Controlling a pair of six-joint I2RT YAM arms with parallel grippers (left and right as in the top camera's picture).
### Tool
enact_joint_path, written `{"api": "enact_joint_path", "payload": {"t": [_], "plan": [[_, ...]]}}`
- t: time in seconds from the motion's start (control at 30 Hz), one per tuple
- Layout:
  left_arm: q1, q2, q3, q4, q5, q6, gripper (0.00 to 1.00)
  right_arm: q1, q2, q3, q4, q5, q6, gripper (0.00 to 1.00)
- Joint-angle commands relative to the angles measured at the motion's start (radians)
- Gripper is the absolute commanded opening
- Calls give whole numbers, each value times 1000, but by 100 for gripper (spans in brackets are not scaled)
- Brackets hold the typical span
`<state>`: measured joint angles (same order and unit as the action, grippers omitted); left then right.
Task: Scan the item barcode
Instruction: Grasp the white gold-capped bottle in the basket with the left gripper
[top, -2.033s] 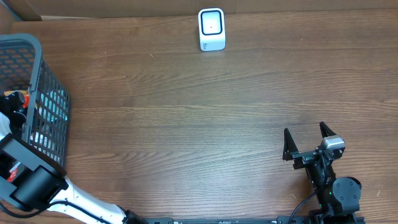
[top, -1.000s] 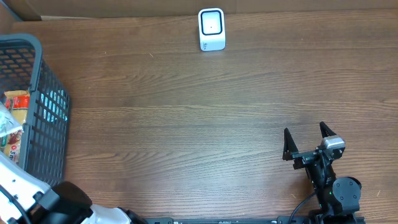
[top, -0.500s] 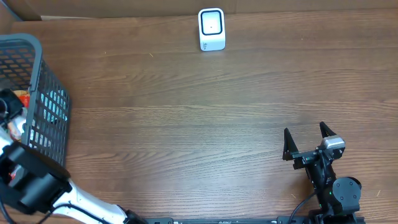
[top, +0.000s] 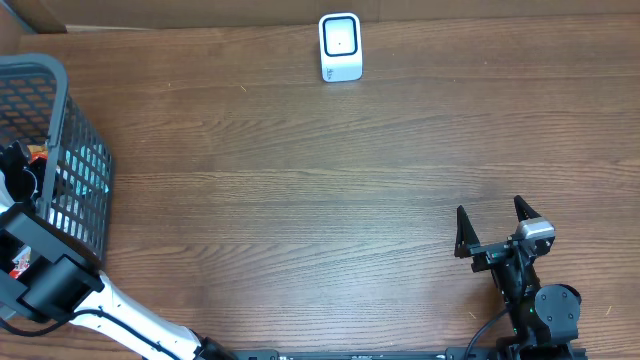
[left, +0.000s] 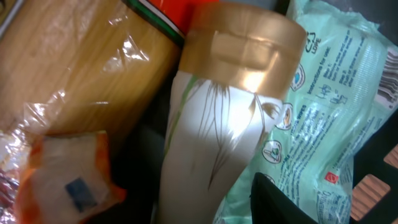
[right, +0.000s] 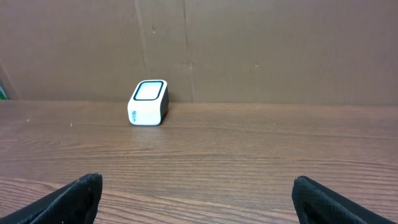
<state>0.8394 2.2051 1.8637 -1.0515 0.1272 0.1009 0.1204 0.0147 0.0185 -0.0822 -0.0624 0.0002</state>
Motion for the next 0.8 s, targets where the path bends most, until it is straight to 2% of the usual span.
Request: {"api": "enact_joint_path", "payload": {"t": [0.0,0.27,0.47,0.57,0.6,0.67,0.77], "plan": [[5,-5,5,-21,25,6,43,4,-12,-11,3,6,3,100],[3,-4,-35,-47,18,-23,45,4,-12,-11,3,6,3,100],[3,-4,-151,13,-4,-24,46,4,-12,-11,3,6,3,100],[3,-4,-188,40,-4,-34,34,4,-12,-11,3,6,3,100],[3,-5,-183,44,-3,-35,21,4,-12,-11,3,6,3,100],[3,-8,-159,33,-3,-49,8,4,-12,-11,3,6,3,100],[3,-11,-72,-26,11,-57,4,4,-12,-11,3,6,3,100]]}}
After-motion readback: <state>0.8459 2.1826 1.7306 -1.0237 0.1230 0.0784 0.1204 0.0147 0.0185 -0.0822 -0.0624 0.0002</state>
